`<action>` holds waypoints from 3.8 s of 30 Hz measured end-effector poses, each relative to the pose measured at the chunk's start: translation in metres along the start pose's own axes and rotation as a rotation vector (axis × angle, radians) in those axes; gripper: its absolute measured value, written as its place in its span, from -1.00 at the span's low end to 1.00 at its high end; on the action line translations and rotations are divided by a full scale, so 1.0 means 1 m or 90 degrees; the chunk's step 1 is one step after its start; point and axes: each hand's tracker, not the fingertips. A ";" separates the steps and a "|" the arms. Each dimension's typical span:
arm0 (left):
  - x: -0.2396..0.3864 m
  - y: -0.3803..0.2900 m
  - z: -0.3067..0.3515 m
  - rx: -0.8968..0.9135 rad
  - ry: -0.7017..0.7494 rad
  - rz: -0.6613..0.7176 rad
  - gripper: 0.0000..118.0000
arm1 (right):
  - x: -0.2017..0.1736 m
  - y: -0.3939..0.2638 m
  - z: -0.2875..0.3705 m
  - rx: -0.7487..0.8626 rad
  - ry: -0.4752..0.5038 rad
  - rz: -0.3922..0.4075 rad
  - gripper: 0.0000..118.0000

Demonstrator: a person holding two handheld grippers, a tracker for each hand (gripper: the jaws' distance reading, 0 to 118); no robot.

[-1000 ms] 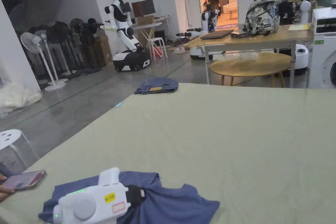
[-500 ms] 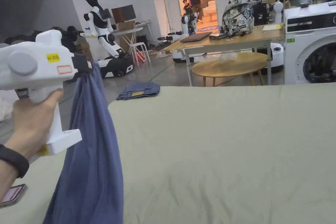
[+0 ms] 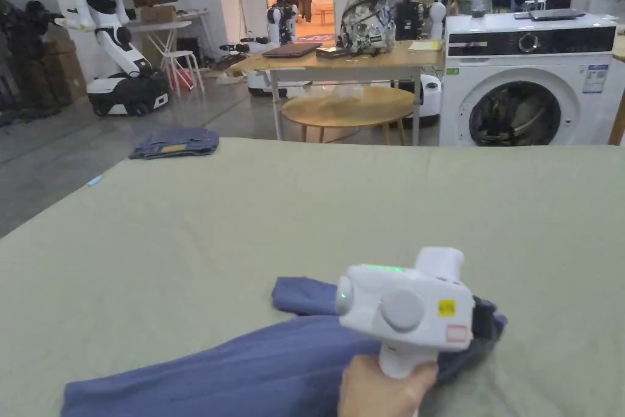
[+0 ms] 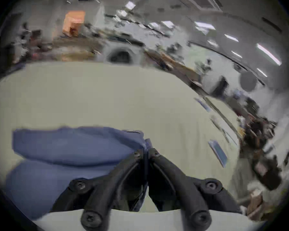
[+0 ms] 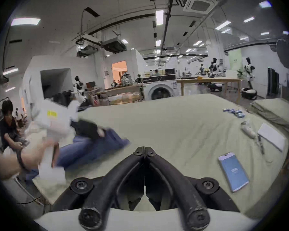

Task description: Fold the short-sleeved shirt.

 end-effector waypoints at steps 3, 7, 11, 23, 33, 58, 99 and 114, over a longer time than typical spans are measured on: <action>0.075 -0.057 -0.051 -0.069 -0.108 -0.031 -1.00 | 0.023 0.005 0.016 0.002 -0.047 -0.019 -1.00; 0.151 -0.115 -0.068 -0.156 -0.241 -0.079 -1.00 | 0.042 0.005 0.036 0.006 -0.083 -0.025 -1.00; 0.175 -0.130 -0.050 -0.116 -0.201 -0.195 -0.47 | 0.050 0.003 0.039 -0.004 -0.114 -0.004 -1.00; 0.032 -0.078 0.187 0.244 0.141 -0.192 -0.32 | 0.009 0.017 0.017 0.027 -0.026 0.025 -1.00; -0.041 -0.088 0.302 0.355 0.351 -0.082 -1.00 | -0.032 0.026 -0.014 0.038 0.023 0.054 -1.00; -0.224 -0.047 0.149 -0.089 0.246 0.207 -0.14 | 0.002 0.000 0.004 -0.027 -0.013 0.045 -1.00; -0.140 -0.009 0.261 0.181 0.240 0.080 -1.00 | 0.064 -0.008 -0.010 -0.105 0.012 -0.193 -0.95; -0.102 0.096 0.421 0.473 0.269 0.028 -1.00 | 0.008 0.228 -0.064 0.085 0.068 -0.017 -0.96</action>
